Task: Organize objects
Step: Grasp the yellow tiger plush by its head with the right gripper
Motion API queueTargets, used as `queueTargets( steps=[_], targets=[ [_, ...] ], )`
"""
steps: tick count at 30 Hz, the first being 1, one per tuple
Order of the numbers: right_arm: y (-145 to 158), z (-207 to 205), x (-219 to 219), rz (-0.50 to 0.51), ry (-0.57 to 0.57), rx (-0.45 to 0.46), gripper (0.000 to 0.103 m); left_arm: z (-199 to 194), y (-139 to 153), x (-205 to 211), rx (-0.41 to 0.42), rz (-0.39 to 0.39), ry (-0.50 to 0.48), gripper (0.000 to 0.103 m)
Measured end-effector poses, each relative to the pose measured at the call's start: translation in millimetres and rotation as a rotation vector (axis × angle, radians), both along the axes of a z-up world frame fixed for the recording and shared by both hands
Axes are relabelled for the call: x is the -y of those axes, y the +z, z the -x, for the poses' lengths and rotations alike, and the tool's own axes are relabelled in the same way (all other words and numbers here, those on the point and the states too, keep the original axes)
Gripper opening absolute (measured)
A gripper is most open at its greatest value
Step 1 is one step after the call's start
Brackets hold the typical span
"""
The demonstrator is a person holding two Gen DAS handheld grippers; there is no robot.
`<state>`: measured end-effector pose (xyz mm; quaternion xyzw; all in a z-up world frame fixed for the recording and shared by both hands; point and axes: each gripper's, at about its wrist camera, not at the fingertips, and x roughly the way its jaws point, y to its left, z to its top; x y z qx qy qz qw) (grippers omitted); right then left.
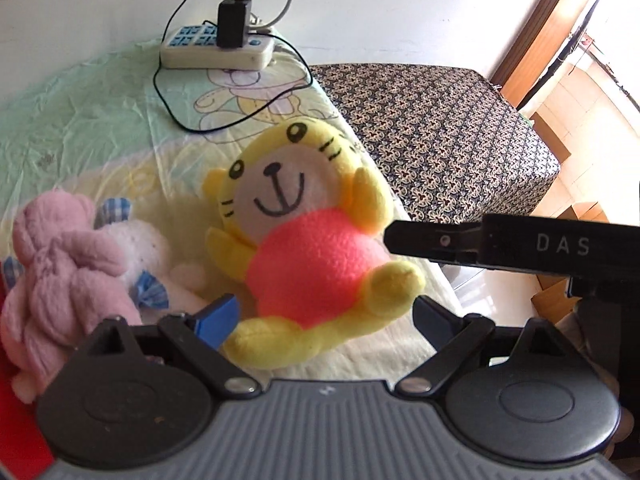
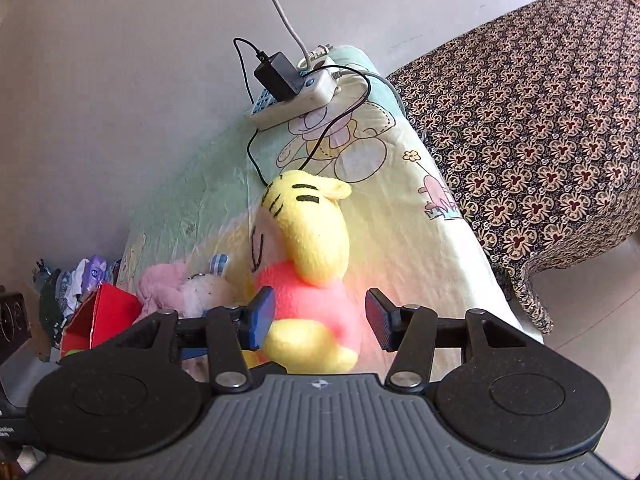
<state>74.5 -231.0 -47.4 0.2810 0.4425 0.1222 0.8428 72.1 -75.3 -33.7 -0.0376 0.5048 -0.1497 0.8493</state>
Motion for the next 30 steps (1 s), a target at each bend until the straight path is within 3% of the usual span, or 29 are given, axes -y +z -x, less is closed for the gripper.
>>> queueTargets(
  steps=[5, 16, 23, 30],
  targets=[
    [-18, -24, 2, -0.045, 0.006, -0.031, 0.057, -18, -16, 1, -0.037, 0.023, -0.021, 0.102],
    [-48, -51, -9, -0.151, 0.064, -0.079, 0.056, -39, -39, 1, -0.068, 0.093, -0.067, 0.103],
    [-41, -43, -6, -0.149, 0.078, -0.042, 0.044, -33, -32, 4, -0.033, 0.093, -0.098, 0.098],
    [-17, -20, -8, -0.105, 0.072, 0.005, 0.042, -9, -11, 11, 0.012, 0.106, -0.132, 0.094]
  ],
)
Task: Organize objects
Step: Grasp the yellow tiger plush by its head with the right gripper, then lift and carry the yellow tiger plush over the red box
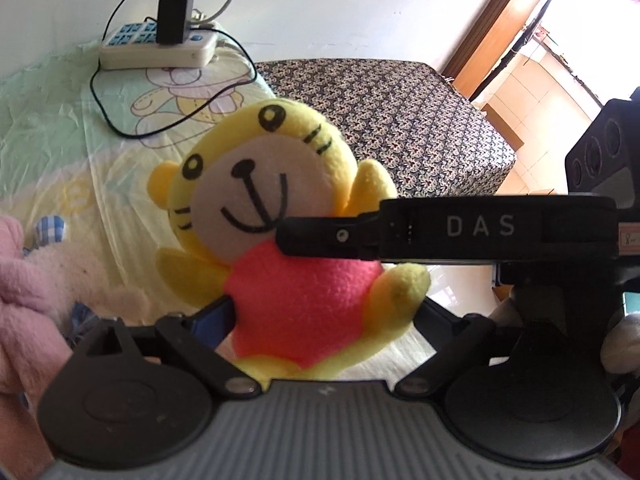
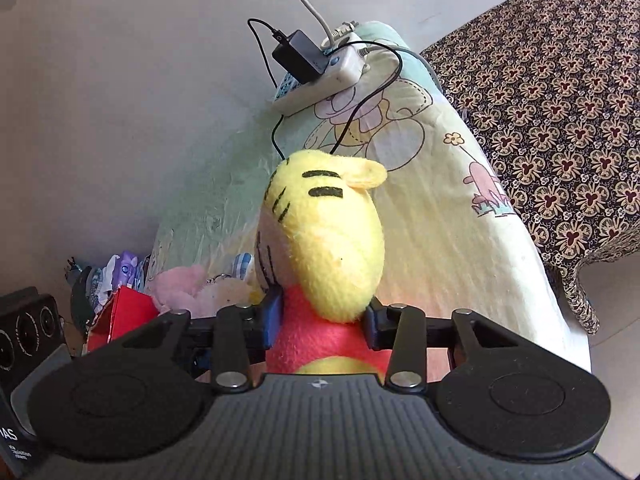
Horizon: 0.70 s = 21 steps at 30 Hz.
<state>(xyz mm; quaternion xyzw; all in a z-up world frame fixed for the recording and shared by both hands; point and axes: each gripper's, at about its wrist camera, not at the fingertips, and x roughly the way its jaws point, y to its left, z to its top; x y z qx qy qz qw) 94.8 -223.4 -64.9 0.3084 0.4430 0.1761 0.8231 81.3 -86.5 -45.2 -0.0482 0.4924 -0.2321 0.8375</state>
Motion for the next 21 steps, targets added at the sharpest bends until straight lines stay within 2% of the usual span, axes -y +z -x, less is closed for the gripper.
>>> queueTargets(
  steps=[10, 21],
  targets=[
    [29, 53, -16, 0.026, 0.013, 0.038, 0.042, 60, 41, 9, 0.106, -0.021, -0.06, 0.087],
    [31, 99, -30, -0.012, 0.004, 0.022, 0.038, 113, 50, -9, 0.121, 0.019, -0.06, 0.085]
  ],
)
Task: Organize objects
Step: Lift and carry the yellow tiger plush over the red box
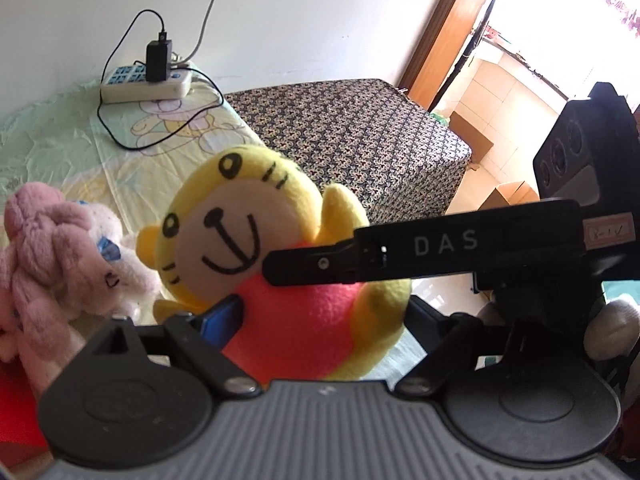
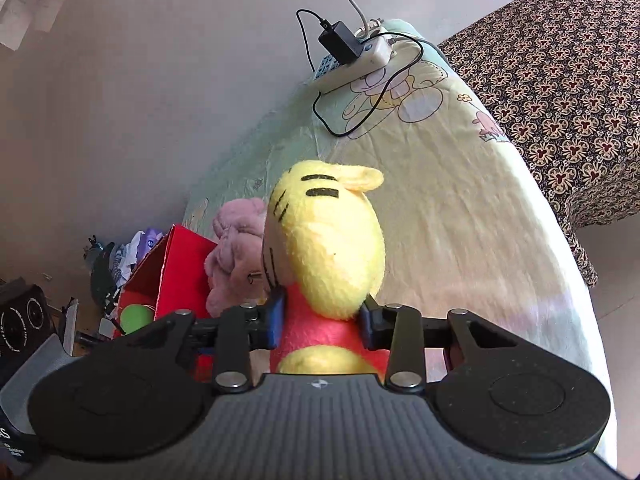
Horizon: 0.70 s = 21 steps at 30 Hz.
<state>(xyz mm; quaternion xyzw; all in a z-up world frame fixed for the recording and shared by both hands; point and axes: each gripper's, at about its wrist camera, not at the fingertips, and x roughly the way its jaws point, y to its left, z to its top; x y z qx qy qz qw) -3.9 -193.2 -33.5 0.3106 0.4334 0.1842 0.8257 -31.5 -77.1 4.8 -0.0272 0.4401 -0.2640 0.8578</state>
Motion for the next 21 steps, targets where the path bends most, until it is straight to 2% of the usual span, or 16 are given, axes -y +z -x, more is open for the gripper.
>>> queueTargets(
  steps=[7, 15, 21],
  targets=[
    [11, 18, -10, -0.027, -0.002, 0.023, 0.037, 19, 14, -14, 0.031, 0.032, 0.0, 0.084],
    [45, 25, -24, -0.048, 0.009, 0.126, 0.036, 33, 49, -33, 0.139, 0.044, 0.02, 0.084],
    [63, 24, -61, -0.087, 0.039, 0.177, 0.036, 40, 70, -75, 0.216, 0.037, 0.065, 0.084]
  ],
)
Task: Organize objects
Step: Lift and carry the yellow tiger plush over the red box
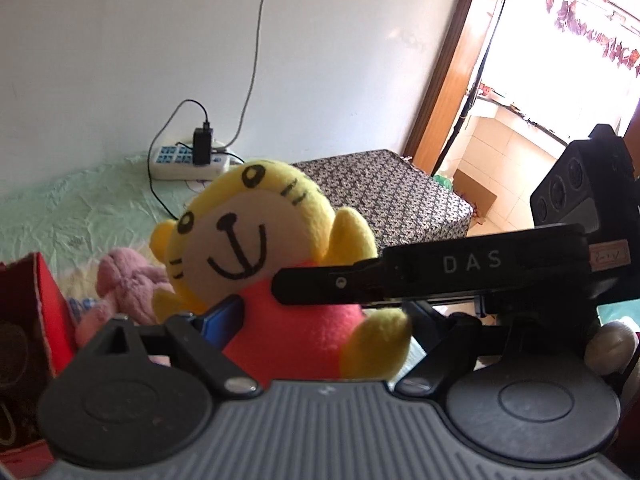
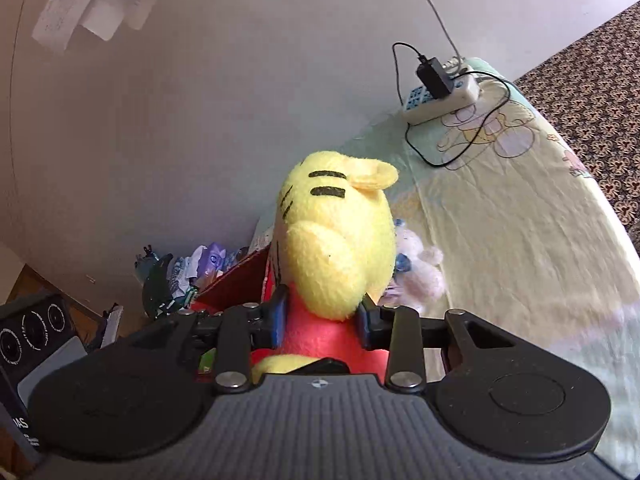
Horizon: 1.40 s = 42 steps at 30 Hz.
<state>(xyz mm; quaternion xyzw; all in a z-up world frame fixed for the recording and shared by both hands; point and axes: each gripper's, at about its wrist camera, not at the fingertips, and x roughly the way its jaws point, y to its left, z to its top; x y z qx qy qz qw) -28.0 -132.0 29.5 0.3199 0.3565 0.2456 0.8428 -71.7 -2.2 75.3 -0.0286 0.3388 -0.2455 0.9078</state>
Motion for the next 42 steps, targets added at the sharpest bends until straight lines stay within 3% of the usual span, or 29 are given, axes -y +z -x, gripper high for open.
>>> queueTargets(
  steps=[12, 22, 30, 42],
  targets=[
    [25, -11, -126, -0.005, 0.064, 0.098, 0.035, 24, 24, -133, 0.081, -0.009, 0.093, 0.084],
    [7, -31, -226, -0.013, 0.14, 0.093, 0.035, 30, 11, -226, 0.05, -0.075, 0.187, 0.084],
    [-24, -44, -272, 0.026, 0.165, 0.045, 0.034, 21, -27, -270, -0.044, -0.109, 0.23, 0.084],
    [-55, -57, -301, -0.011, 0.156, -0.067, 0.033, 6, -56, -295, -0.114, -0.124, 0.249, 0.085]
  ],
)
